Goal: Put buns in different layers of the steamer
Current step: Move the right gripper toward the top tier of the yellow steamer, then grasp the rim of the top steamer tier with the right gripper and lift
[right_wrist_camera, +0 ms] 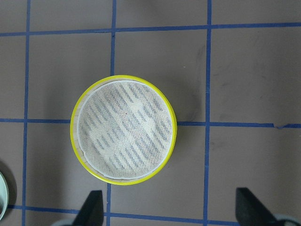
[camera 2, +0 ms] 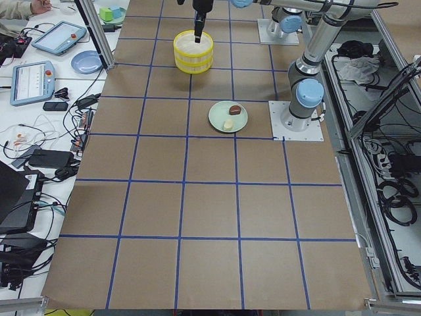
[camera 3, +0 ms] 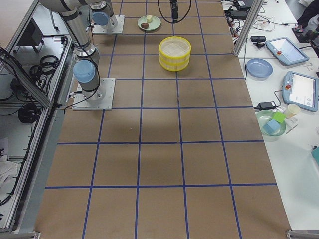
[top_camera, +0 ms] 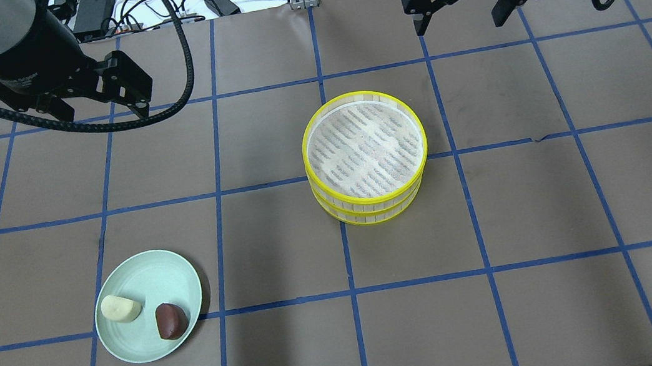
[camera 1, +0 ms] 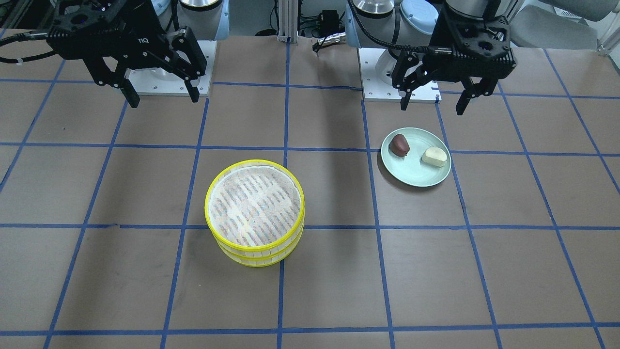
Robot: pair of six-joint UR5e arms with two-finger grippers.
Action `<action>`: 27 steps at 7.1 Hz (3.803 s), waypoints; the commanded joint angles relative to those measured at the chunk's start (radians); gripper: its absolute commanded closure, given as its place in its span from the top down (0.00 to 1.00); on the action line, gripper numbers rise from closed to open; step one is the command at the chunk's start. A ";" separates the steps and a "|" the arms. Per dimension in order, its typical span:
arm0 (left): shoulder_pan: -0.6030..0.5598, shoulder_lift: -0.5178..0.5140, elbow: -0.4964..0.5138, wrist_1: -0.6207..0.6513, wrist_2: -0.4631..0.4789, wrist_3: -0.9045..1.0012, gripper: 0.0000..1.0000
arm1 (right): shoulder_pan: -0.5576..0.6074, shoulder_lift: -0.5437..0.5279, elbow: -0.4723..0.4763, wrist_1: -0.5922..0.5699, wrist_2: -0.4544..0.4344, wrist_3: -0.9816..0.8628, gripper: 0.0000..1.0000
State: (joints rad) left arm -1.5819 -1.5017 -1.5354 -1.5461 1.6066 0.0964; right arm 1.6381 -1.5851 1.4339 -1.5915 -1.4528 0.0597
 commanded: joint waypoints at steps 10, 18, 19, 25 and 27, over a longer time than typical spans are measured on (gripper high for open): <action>0.003 -0.003 -0.092 0.000 0.012 0.000 1.00 | 0.008 0.046 0.195 -0.195 -0.031 0.008 0.95; 0.043 0.026 -0.084 0.018 0.000 -0.001 1.00 | 0.017 0.346 0.241 -0.215 -0.084 0.088 0.39; 0.054 0.027 -0.095 0.012 0.006 0.000 1.00 | 0.017 0.346 0.241 -0.215 -0.080 0.088 0.21; 0.175 0.005 -0.121 0.000 0.004 0.089 1.00 | 0.008 0.282 0.199 -0.138 -0.072 0.077 0.02; 0.230 0.003 -0.141 -0.011 0.009 0.188 1.00 | -0.012 0.194 0.111 0.023 -0.073 0.063 0.02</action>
State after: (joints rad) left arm -1.3853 -1.4980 -1.6628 -1.5525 1.6137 0.2166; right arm 1.6371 -1.3401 1.5976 -1.6590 -1.5246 0.1321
